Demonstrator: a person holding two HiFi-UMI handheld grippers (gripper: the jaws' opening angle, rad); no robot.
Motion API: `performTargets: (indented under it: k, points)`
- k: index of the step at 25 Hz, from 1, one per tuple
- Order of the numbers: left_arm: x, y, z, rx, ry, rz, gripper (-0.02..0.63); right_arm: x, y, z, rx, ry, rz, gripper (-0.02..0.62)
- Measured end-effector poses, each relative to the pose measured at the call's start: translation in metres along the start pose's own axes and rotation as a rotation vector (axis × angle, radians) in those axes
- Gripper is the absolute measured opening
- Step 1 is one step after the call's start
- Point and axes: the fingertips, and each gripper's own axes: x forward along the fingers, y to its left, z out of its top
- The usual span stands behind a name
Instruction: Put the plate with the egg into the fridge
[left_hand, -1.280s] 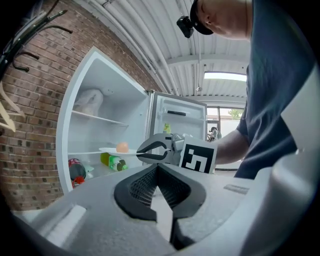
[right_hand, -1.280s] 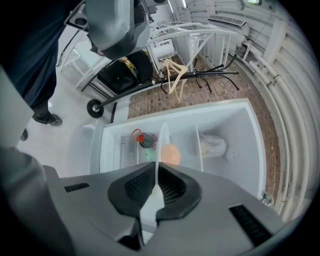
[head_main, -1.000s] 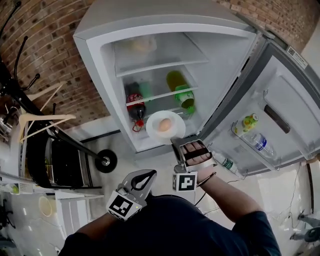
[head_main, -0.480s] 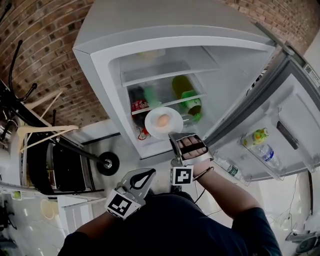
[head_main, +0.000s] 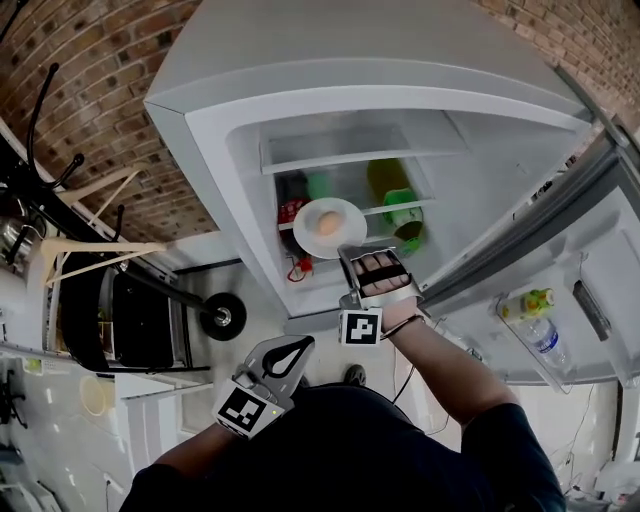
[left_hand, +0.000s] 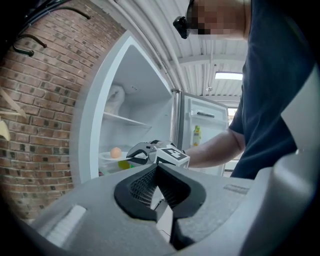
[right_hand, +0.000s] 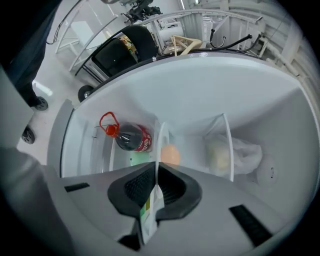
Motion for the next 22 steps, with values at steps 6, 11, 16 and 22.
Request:
performTargets:
  k: [6,11,16,22]
  points:
    - [-0.002,0.007,-0.002,-0.013,0.001,0.032,0.001,0.028,0.007,0.009,-0.002,-0.023,0.03,0.021]
    - [-0.004,0.012,-0.004,-0.026,-0.001,0.05,0.002,0.042,0.008,0.013,-0.014,-0.032,0.033,0.021]
    - [-0.004,0.016,-0.005,-0.039,-0.001,0.058,0.002,0.056,0.005,0.015,-0.015,-0.038,0.04,0.021]
    - [-0.003,0.02,-0.006,-0.04,0.002,0.059,0.002,0.073,0.001,0.019,-0.027,-0.048,0.064,0.023]
